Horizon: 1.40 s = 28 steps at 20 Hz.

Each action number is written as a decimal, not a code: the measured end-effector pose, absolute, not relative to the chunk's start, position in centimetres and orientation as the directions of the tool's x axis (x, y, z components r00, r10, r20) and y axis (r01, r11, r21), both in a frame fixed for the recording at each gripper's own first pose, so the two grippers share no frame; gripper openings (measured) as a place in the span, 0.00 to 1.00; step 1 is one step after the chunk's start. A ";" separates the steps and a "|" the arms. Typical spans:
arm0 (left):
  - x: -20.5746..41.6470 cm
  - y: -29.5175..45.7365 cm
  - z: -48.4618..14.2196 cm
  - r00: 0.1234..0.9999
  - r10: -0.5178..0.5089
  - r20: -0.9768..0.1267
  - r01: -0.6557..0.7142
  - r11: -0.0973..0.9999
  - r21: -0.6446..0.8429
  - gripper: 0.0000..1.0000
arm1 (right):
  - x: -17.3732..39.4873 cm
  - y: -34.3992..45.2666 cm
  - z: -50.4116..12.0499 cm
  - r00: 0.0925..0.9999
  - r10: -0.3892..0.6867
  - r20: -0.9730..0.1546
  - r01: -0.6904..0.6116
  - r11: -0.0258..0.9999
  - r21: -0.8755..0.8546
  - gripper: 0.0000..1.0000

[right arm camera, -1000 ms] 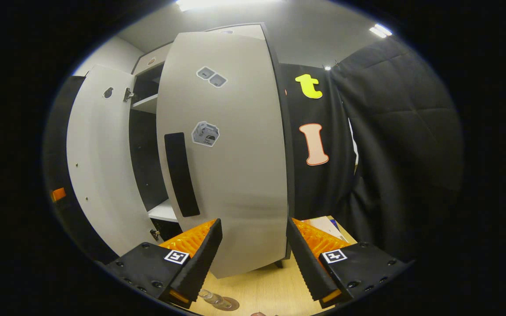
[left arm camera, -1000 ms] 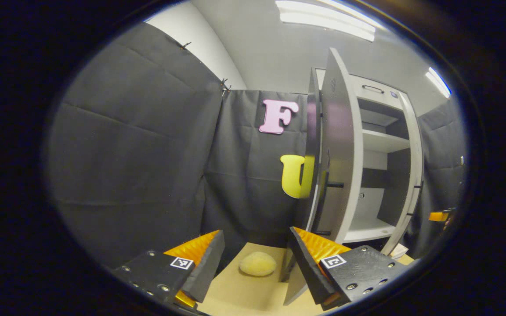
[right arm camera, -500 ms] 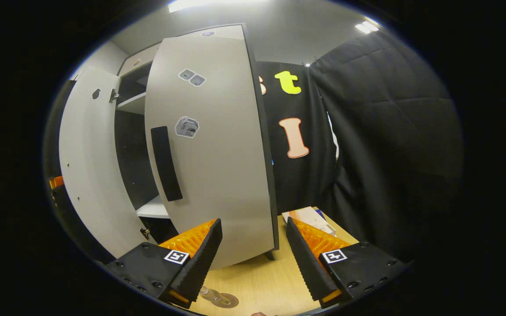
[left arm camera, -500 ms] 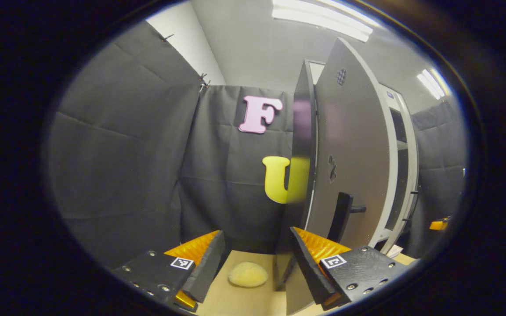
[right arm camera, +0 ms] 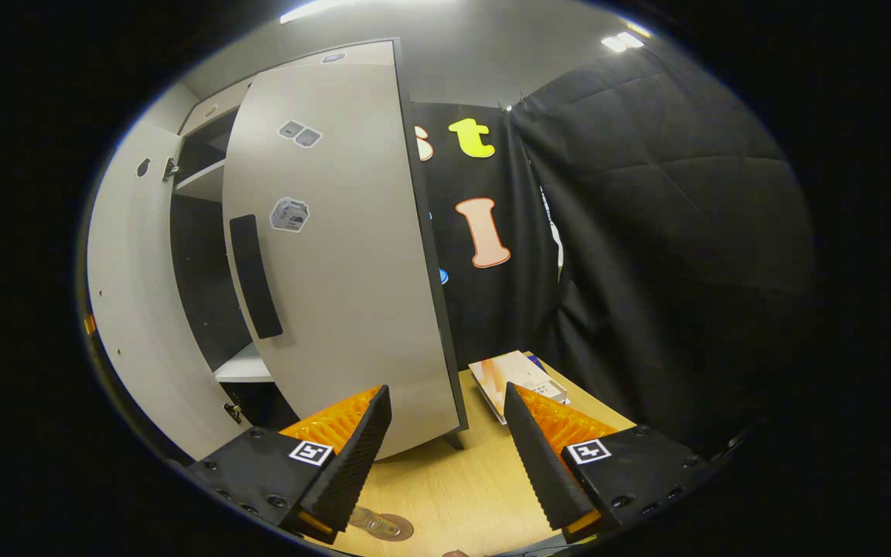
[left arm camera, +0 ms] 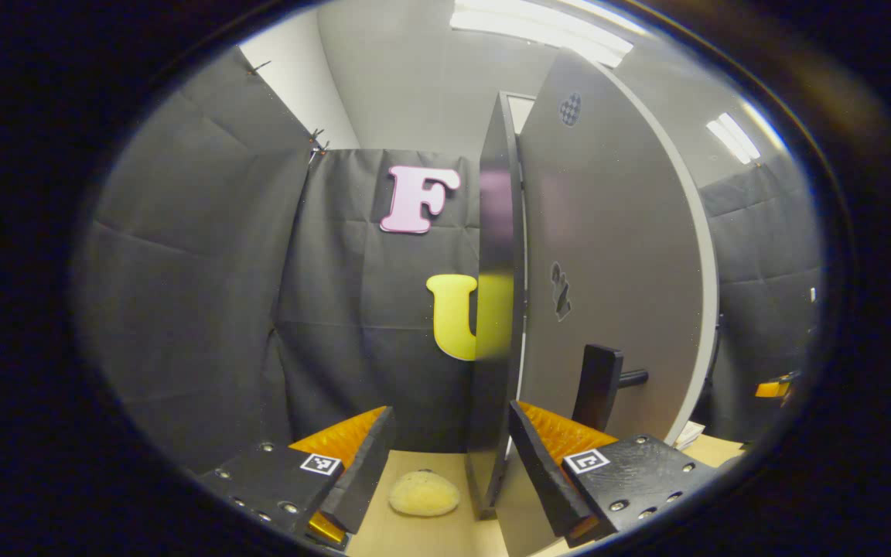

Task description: Grasp the bottle in the cabinet with the left hand and place it on the coaster, then close the right door with the right hand and the left door with the left hand.

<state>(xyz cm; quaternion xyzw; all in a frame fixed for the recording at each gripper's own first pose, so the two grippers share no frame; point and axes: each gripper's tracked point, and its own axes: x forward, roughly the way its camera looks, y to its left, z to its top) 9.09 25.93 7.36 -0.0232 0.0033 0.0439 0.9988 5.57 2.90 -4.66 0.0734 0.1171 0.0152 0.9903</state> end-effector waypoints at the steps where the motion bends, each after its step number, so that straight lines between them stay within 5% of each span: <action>1: 9.2 25.6 7.7 0.996 0.084 -0.006 -0.084 0.996 -0.023 0.89 | 5.6 2.9 -4.9 0.971 0.044 -0.234 -0.009 0.989 0.148 0.94; 10: 10.2 19.6 7.3 1.000 -0.002 -0.018 0.000 0.997 -0.072 0.95 | 6.1 2.8 -5.0 0.970 0.047 -0.238 -0.012 0.989 0.144 0.90; 16: 9.9 17.4 7.1 0.990 0.136 -0.031 -0.139 0.979 -0.147 0.95 | 5.3 1.2 -5.4 0.965 0.026 -0.260 0.013 0.989 0.148 0.94; 20: 11.9 14.6 7.6 0.990 0.140 -0.016 -0.141 0.983 -0.119 0.88 | 5.1 0.3 -5.5 0.965 0.008 -0.262 0.035 0.987 0.158 0.94; 22: 12.4 12.9 7.5 0.989 0.145 -0.013 -0.145 0.979 -0.144 0.95 | 5.0 0.0 -5.3 0.966 0.003 -0.259 0.039 0.987 0.159 0.94; 23: 12.7 11.8 7.8 0.991 0.134 -0.001 -0.133 0.978 -0.161 0.82 | 5.0 -0.1 -5.2 0.966 0.000 -0.257 0.042 0.986 0.158 0.90; 26: 14.6 7.7 8.2 0.999 0.040 0.009 -0.038 0.982 -0.184 0.96 | 4.6 -0.2 -5.0 0.968 -0.005 -0.250 0.047 0.986 0.162 0.90; 28: 14.0 6.6 8.5 0.999 0.025 0.022 -0.021 0.985 -0.171 0.96 | 4.1 -0.4 -5.0 0.969 -0.013 -0.248 0.054 0.986 0.160 0.90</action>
